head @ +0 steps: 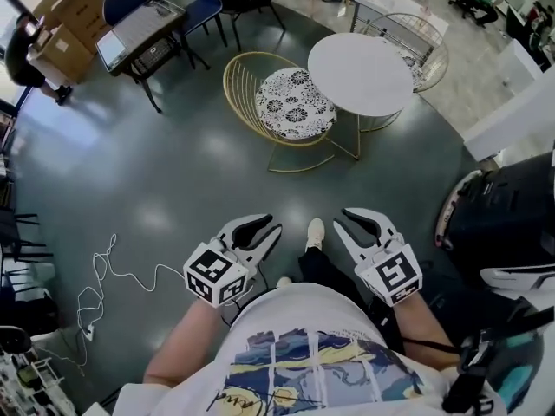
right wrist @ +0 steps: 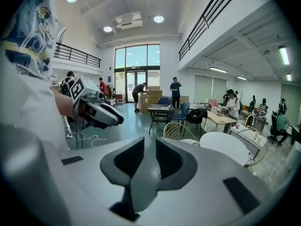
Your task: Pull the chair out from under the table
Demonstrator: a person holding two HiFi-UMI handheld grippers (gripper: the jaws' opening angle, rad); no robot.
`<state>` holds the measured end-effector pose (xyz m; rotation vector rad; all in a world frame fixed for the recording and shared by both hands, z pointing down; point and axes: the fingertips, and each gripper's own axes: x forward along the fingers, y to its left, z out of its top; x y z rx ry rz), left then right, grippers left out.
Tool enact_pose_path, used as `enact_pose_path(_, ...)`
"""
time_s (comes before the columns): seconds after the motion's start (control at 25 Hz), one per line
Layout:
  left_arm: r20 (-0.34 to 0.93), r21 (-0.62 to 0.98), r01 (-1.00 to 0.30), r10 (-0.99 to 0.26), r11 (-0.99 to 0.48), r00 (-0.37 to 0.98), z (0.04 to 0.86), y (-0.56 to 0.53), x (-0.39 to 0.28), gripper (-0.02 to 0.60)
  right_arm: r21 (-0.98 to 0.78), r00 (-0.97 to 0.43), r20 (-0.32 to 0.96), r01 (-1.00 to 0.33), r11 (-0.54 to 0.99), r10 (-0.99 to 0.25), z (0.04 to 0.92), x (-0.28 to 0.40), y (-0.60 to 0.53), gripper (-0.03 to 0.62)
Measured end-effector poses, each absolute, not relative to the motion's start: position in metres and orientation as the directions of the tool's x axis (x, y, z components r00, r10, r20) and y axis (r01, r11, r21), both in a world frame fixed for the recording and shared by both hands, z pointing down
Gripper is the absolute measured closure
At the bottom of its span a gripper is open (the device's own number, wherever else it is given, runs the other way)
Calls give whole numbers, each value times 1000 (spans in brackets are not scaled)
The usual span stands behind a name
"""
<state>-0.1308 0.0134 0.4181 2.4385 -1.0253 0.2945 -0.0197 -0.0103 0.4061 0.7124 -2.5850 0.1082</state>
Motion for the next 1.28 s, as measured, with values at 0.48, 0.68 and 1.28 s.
enact_pose_path(0.48,490,329,-834,-675,-443,552,437,-170,-142,472,36,-819,432,-403,914,-378,413,-6,-203,533)
enact_pose_path(0.68,520,346,-850,-673,-397,526,457,-219,-167,454,54,-804,428,-433,900,-413,416,-6,-244,531)
enact_pose_path(1.28,673,363,-902,-603,-235,428,568,-380,-335,400,80,-680,465,-605,792,-567,418,-78,-337,517)
